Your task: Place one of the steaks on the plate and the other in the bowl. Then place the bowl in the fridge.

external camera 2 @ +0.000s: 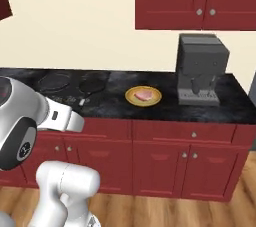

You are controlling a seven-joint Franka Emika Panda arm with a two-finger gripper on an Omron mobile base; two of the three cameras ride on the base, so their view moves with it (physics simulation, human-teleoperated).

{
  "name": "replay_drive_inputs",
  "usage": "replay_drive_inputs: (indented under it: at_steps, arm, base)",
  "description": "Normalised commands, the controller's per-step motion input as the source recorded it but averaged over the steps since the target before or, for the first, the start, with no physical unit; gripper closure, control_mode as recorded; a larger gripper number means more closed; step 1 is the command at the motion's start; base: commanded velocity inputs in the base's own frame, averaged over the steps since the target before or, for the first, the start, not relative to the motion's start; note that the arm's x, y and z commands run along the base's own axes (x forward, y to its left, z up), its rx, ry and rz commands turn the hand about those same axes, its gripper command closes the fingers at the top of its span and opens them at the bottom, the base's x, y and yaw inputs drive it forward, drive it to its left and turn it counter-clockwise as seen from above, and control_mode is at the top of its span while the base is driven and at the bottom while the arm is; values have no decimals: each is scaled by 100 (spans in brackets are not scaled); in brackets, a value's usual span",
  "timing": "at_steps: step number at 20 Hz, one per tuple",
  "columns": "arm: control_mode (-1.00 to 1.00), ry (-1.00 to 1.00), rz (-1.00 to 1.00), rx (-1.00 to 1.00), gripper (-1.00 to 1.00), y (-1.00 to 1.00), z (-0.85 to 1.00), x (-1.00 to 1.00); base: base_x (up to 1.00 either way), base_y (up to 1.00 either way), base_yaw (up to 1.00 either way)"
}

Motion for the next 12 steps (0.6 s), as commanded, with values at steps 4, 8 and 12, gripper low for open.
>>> replay_drive_inputs:
  at_steps: [4, 8, 12]
  arm:
    - [100, 0, 0, 0, -100, 0, 0, 0]
    - [100, 0, 0, 0, -100, 0, 0, 0]
    - [100, 0, 0, 0, -100, 0, 0, 0]
  base:
    - [0, 100, 25]
    - [0, 100, 18]
    - [0, 100, 14]
